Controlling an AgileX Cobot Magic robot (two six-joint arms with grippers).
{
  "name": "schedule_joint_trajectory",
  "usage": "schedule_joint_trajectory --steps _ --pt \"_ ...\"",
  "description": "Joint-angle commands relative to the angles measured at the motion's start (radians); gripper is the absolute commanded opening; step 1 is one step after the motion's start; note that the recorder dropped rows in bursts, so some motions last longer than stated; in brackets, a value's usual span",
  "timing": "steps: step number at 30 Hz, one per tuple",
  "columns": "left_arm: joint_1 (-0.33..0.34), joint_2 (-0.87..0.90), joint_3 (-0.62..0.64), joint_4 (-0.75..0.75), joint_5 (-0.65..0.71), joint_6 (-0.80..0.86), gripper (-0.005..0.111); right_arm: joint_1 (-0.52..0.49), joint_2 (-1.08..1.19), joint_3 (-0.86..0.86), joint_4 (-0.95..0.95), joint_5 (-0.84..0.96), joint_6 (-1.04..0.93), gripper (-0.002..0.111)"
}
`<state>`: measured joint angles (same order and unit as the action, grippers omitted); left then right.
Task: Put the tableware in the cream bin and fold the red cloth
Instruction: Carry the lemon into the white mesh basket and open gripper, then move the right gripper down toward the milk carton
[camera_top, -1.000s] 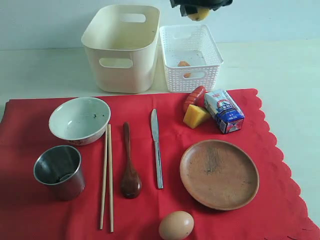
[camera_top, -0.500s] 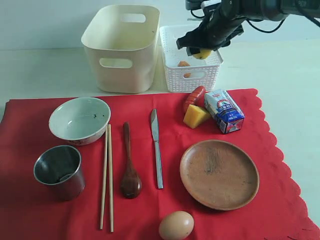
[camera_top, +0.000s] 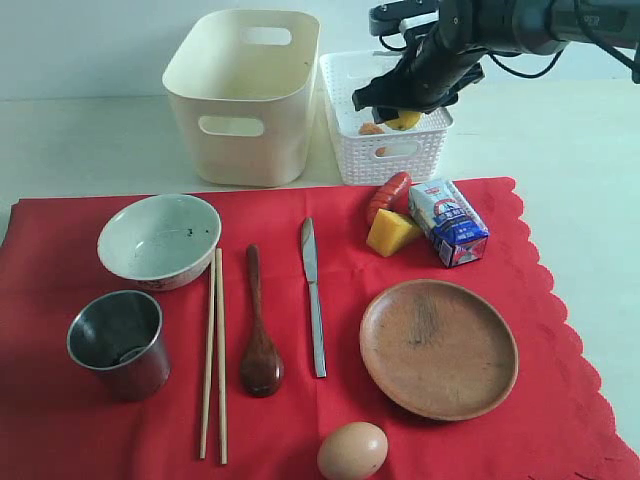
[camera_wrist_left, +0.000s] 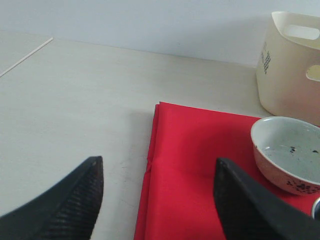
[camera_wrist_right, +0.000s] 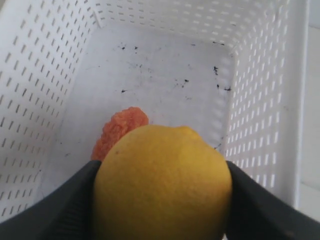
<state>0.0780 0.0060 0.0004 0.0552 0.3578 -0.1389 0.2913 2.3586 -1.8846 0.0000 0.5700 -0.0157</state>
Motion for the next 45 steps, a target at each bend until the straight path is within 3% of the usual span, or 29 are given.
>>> schedule_joint_trajectory --steps 1,7,10,17,35,45 --pt "0.001 -0.006 0.000 0.005 -0.006 0.005 0.062 -0.003 -0.002 -0.007 0.000 -0.022 -0.001 0.028" --pt "0.001 -0.006 0.000 0.005 -0.006 0.005 0.062 -0.003 -0.013 -0.007 0.000 -0.024 -0.001 0.067" --pt "0.001 -0.006 0.000 0.005 -0.006 0.005 0.062 -0.003 -0.031 -0.007 0.000 -0.027 -0.001 0.075" --pt "0.001 -0.006 0.000 0.005 -0.006 0.005 0.062 -0.003 -0.106 -0.007 0.000 0.003 0.001 0.075" --pt "0.001 -0.006 0.000 0.005 -0.006 0.005 0.062 -0.003 -0.275 -0.007 0.000 0.315 -0.003 0.065" --pt "0.001 -0.006 0.000 0.005 -0.006 0.005 0.062 -0.001 -0.314 -0.007 0.000 0.411 -0.010 0.064"
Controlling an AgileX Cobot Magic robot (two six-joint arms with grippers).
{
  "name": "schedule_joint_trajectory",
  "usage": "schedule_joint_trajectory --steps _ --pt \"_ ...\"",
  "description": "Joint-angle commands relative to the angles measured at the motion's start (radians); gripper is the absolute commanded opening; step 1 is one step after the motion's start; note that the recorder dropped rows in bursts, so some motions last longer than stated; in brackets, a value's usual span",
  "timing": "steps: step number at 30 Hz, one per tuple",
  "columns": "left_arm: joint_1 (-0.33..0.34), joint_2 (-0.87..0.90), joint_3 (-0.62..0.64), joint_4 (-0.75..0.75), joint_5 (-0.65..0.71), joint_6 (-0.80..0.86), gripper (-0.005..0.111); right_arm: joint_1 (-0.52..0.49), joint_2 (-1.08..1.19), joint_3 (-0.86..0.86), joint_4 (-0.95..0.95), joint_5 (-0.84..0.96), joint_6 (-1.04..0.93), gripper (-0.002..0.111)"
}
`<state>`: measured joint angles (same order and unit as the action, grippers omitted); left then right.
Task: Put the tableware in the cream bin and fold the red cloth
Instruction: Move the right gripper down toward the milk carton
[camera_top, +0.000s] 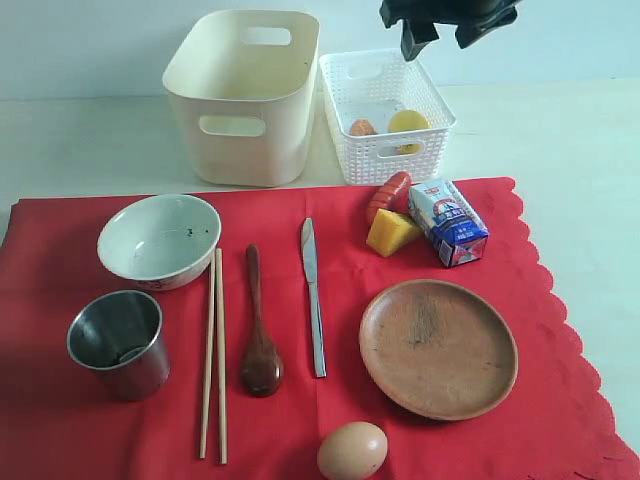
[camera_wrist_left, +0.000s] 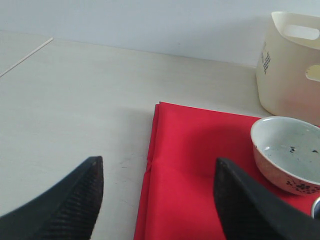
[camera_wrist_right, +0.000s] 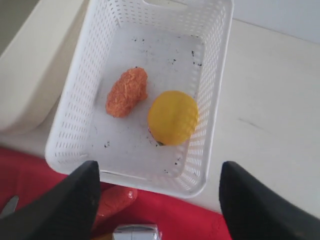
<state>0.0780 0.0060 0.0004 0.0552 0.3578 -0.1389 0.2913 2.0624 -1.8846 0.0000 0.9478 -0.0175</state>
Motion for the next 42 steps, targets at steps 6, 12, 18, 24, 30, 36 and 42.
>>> schedule_joint_trajectory --steps 6,12,18,24,30,36,42 --pt "0.001 -0.006 0.000 0.005 -0.006 0.005 0.062 -0.001 -0.017 -0.007 0.058 0.074 -0.036 0.064" --pt "0.001 -0.006 0.000 0.005 -0.006 0.005 0.062 -0.001 -0.017 -0.007 0.072 0.106 -0.050 0.064" --pt "0.001 -0.006 0.000 0.005 -0.006 0.005 0.062 -0.001 -0.017 -0.007 0.070 0.159 -0.069 0.064" --pt "0.001 -0.006 0.000 0.005 -0.006 0.005 0.062 -0.001 -0.017 -0.007 0.069 0.192 -0.069 0.064" --pt "0.001 -0.006 0.000 0.005 -0.006 0.005 0.062 -0.001 -0.025 0.022 0.069 0.204 -0.071 0.064" --pt "0.001 -0.006 0.000 0.005 -0.006 0.005 0.062 -0.001 -0.073 0.190 0.066 0.135 -0.071 0.064" --pt "0.001 -0.006 0.000 0.005 -0.006 0.005 0.062 -0.001 -0.122 0.354 0.068 0.037 -0.071 0.064"
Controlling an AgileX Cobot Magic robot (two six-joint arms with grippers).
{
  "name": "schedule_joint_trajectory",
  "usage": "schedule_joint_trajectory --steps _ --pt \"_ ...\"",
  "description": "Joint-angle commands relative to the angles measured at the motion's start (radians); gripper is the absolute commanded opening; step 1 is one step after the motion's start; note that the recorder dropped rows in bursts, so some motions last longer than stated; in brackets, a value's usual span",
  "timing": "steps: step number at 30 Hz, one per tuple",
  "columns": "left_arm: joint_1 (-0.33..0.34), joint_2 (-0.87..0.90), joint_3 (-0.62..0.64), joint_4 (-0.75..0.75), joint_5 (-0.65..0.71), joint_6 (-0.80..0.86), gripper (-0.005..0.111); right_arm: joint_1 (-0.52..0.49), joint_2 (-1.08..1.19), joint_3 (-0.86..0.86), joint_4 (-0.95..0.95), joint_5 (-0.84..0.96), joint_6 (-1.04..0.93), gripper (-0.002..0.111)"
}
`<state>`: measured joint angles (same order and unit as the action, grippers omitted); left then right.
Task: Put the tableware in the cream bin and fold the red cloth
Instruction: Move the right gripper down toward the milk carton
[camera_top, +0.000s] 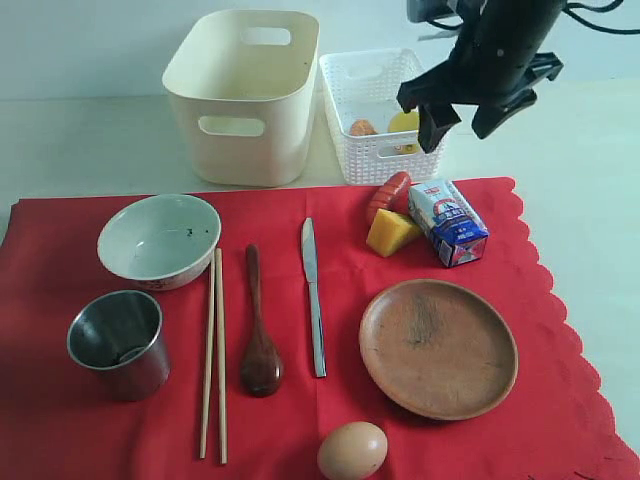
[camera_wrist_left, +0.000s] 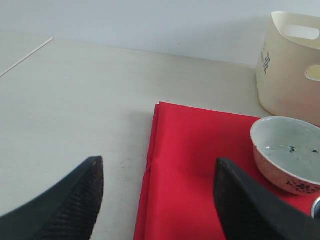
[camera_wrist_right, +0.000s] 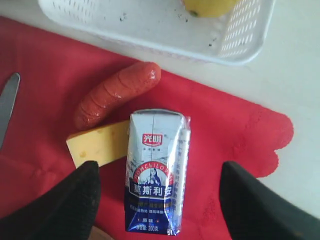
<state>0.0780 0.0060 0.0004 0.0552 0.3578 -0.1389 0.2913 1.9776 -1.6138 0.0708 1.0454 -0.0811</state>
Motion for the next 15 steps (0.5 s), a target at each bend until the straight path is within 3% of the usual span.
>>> schedule_joint_trajectory --steps 1,15 --pt "0.001 -0.006 0.000 0.005 -0.006 0.005 0.062 -0.001 -0.039 0.097 -0.003 -0.063 -0.008 0.064" --pt "0.001 -0.006 0.000 0.005 -0.006 0.005 0.062 -0.001 -0.046 0.310 -0.008 -0.200 -0.016 0.064"
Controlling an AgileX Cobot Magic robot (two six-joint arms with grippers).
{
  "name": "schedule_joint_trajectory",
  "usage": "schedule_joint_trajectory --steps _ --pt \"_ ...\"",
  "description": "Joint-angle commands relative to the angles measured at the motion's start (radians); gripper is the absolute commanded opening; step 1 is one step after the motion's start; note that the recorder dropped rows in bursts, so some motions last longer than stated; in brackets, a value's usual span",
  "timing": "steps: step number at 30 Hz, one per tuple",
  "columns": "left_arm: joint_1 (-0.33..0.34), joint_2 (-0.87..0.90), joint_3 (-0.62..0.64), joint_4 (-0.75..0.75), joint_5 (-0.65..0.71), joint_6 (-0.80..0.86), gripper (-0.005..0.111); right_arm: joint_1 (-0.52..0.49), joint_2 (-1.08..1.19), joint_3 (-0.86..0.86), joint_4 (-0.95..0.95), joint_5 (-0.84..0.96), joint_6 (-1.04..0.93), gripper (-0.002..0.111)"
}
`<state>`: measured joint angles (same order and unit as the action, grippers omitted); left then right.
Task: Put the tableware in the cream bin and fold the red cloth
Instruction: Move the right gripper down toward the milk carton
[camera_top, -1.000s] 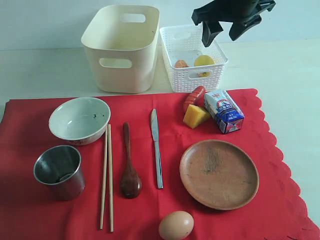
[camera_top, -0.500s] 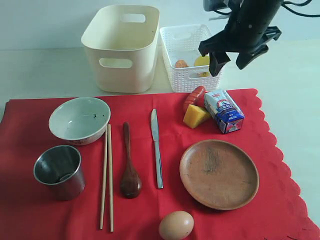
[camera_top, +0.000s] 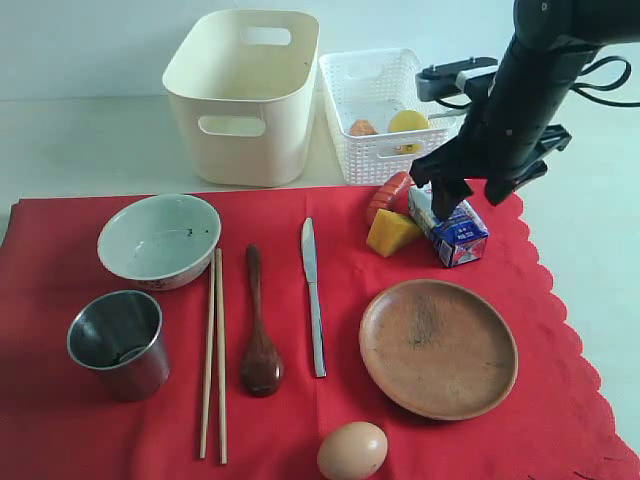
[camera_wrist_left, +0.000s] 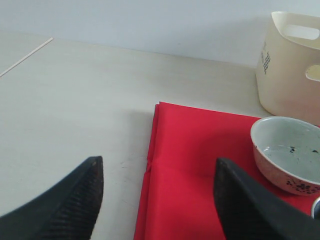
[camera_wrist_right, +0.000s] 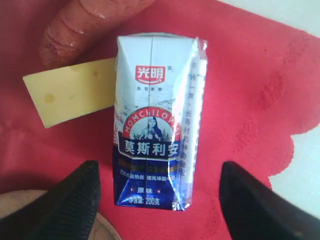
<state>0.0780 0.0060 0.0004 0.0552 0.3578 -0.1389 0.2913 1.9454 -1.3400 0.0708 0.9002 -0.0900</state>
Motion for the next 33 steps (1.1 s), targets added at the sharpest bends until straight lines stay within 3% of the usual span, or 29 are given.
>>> schedule_joint_trajectory --steps 1,8,22,26,30,33 --pt "0.001 -0.006 0.000 0.005 -0.006 0.005 0.062 -0.001 -0.013 0.046 -0.008 -0.064 -0.007 0.065" --pt "0.001 -0.006 0.000 0.005 -0.006 0.005 0.062 -0.001 0.006 0.059 -0.004 -0.099 -0.007 0.079" --pt "0.001 -0.006 0.000 0.005 -0.006 0.005 0.062 -0.001 0.122 0.057 0.005 -0.176 -0.007 0.076" --pt "0.001 -0.006 0.000 0.005 -0.006 0.005 0.062 -0.001 0.131 0.057 0.005 -0.170 -0.007 0.049" --pt "0.001 -0.006 0.000 0.005 -0.006 0.005 0.062 -0.001 0.112 0.057 0.005 -0.140 -0.004 0.008" --pt "0.001 -0.006 0.000 0.005 -0.006 0.005 0.062 -0.001 0.076 0.057 0.005 -0.125 -0.004 0.000"
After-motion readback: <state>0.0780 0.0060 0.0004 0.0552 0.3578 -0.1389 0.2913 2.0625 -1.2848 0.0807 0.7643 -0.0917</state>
